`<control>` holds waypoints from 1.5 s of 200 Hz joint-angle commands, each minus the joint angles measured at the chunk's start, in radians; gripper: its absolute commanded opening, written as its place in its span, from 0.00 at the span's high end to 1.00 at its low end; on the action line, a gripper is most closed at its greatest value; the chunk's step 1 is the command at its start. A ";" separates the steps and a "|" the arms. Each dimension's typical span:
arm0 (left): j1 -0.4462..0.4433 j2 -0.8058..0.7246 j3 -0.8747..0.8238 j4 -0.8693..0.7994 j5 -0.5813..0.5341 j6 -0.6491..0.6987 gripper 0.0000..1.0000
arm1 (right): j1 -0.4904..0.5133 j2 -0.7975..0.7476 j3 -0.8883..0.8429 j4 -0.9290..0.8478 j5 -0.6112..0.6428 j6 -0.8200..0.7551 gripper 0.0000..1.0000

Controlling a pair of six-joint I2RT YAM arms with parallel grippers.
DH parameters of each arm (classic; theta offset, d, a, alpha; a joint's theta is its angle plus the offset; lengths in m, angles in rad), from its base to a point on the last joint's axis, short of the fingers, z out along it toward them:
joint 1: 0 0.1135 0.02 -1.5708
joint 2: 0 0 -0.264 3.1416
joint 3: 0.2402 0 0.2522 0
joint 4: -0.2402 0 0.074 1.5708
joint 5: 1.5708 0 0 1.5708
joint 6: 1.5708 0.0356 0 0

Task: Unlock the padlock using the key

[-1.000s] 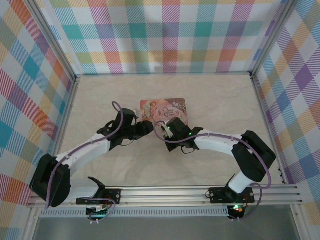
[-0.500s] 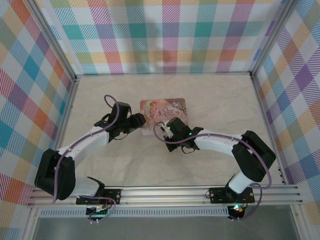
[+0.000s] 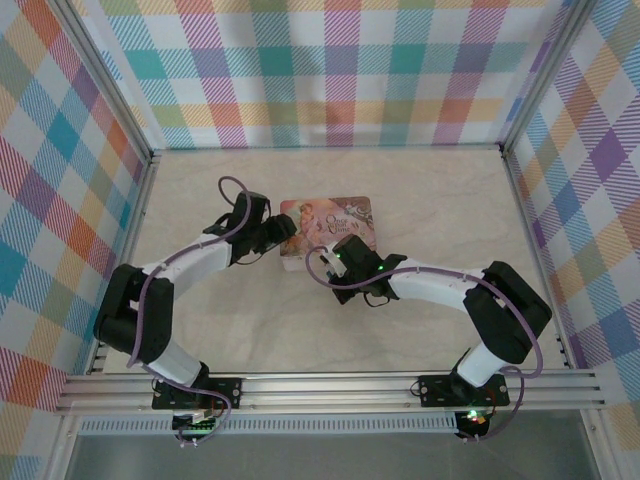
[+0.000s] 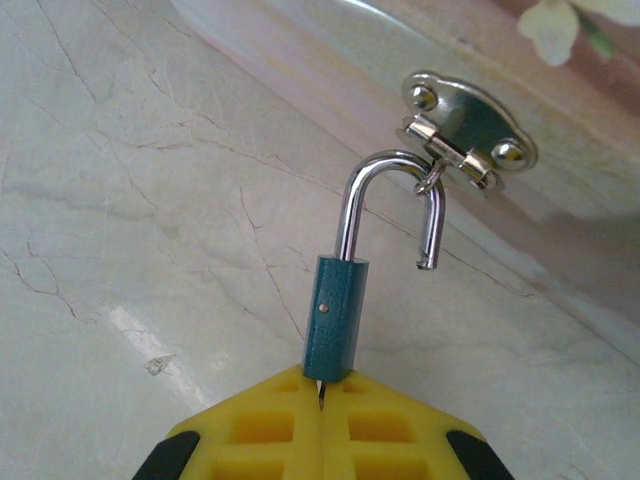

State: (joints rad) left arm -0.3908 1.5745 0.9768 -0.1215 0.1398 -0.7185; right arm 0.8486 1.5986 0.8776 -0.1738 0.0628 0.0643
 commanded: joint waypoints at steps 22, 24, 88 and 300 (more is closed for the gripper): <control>0.010 0.043 0.045 0.027 0.022 0.018 0.43 | 0.007 0.022 0.012 0.004 -0.002 -0.115 1.00; 0.010 0.045 0.046 0.028 0.023 0.018 0.43 | 0.007 0.023 0.013 0.005 -0.002 -0.120 1.00; 0.010 0.077 0.072 0.028 0.039 0.023 0.43 | 0.009 0.034 -0.014 0.090 0.058 -0.290 1.00; 0.013 0.130 0.083 0.061 0.106 0.001 0.45 | 0.018 0.075 -0.029 0.306 0.131 -0.626 1.00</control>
State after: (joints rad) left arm -0.3759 1.6882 1.0485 -0.0864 0.1825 -0.7097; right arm 0.8570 1.6661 0.8173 0.0387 0.2070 -0.5182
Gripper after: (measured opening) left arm 0.551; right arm 0.058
